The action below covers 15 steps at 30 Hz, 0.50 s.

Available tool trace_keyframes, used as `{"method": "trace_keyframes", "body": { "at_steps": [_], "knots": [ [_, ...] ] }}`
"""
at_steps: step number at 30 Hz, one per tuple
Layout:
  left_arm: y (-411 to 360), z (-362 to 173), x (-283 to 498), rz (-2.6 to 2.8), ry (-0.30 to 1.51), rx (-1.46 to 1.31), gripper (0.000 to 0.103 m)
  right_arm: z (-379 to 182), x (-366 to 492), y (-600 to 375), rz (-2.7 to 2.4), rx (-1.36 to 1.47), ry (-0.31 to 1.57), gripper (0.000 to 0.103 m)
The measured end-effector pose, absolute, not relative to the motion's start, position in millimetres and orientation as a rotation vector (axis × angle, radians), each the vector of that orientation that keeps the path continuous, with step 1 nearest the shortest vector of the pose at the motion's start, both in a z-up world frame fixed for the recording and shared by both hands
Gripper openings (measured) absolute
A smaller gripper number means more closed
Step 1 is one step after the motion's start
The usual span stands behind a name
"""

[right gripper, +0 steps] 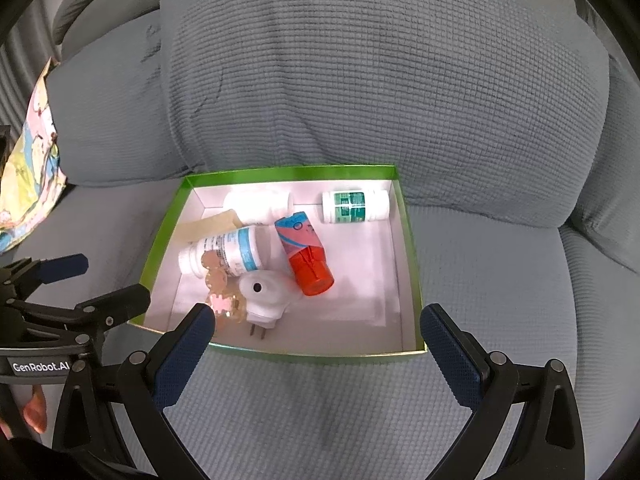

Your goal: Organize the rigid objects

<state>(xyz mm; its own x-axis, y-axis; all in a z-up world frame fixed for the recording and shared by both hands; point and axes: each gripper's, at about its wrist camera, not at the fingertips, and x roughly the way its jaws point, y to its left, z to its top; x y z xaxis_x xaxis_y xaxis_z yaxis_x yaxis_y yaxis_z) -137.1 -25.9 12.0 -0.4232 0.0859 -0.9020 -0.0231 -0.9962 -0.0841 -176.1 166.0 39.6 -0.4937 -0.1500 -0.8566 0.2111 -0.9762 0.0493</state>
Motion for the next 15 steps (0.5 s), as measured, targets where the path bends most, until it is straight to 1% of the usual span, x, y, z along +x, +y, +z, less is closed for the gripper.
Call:
{"method": "trace_keyframes", "body": {
  "at_steps": [15],
  "knots": [
    [-23.1, -0.1, -141.2, 2.594, -0.065, -1.679, 0.102, 28.1, -183.5, 168.1, -2.535, 1.475, 0.094, 0.103]
  ]
}}
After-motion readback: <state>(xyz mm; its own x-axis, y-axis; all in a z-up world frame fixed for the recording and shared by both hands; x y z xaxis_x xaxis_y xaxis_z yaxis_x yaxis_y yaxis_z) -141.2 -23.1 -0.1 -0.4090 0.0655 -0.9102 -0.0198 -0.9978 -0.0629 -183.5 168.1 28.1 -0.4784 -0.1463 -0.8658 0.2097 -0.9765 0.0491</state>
